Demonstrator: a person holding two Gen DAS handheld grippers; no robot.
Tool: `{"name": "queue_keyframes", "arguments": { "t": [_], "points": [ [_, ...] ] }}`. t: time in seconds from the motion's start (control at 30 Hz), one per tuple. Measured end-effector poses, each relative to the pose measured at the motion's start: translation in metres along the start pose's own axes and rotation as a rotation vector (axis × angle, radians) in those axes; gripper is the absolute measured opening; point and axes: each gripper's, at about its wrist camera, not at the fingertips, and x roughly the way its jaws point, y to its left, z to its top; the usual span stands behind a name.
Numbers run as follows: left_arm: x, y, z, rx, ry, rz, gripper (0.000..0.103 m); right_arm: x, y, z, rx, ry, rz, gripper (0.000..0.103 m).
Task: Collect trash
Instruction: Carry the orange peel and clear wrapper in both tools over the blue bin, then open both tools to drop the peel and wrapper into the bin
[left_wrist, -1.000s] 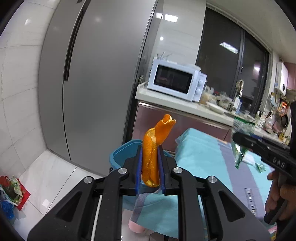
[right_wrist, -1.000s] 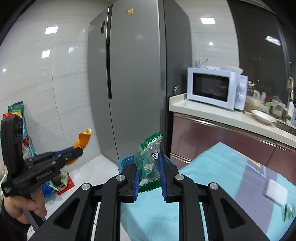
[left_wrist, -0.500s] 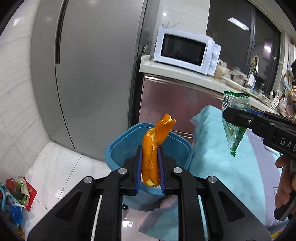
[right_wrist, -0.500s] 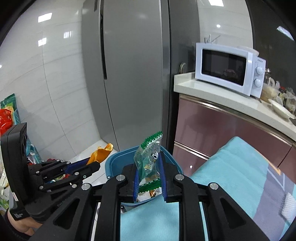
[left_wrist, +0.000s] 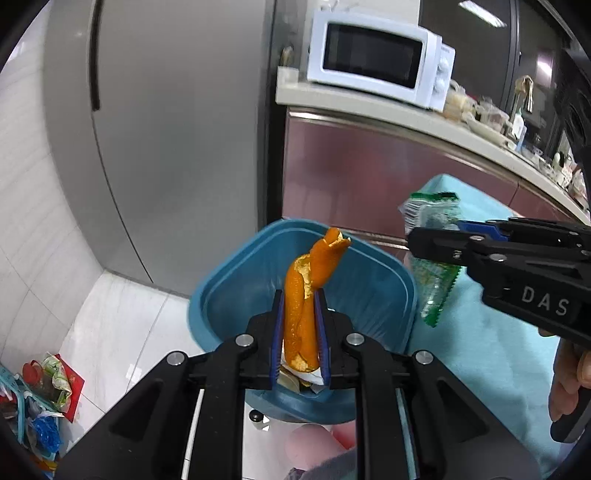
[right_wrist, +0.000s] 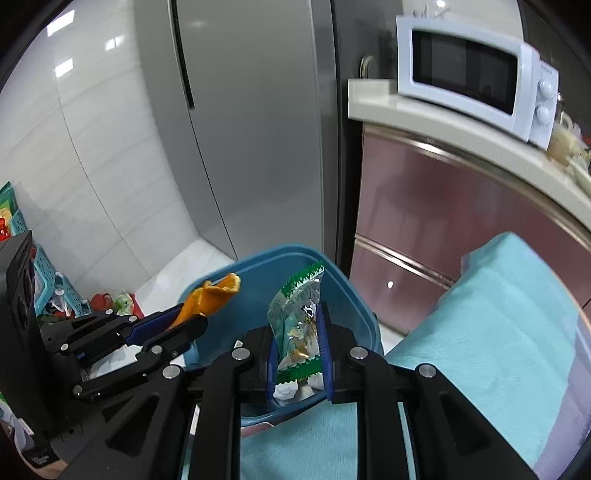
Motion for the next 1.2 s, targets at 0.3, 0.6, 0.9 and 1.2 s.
{"name": "queue_keyframes", "arguments": {
  "t": [0.3, 0.6, 0.9, 1.2],
  "points": [
    [0.053, -0.008, 0.000, 0.029, 0.084, 0.029, 0.016, 0.044, -0.012, 0.001, 0.017, 0.131, -0.016, 0.017],
    [0.083, -0.009, 0.003, 0.035, 0.132, 0.059, 0.017, 0.069, -0.020, 0.006, 0.038, 0.190, -0.026, 0.023],
    [0.085, -0.004, 0.003, 0.036, 0.129, 0.080, 0.036, 0.069, -0.025, 0.011, 0.069, 0.187, -0.010, 0.032],
    [0.056, -0.003, 0.004, 0.044, 0.085, 0.090, 0.052, 0.050, -0.028, 0.009, 0.089, 0.139, -0.001, 0.035]
  ]
}}
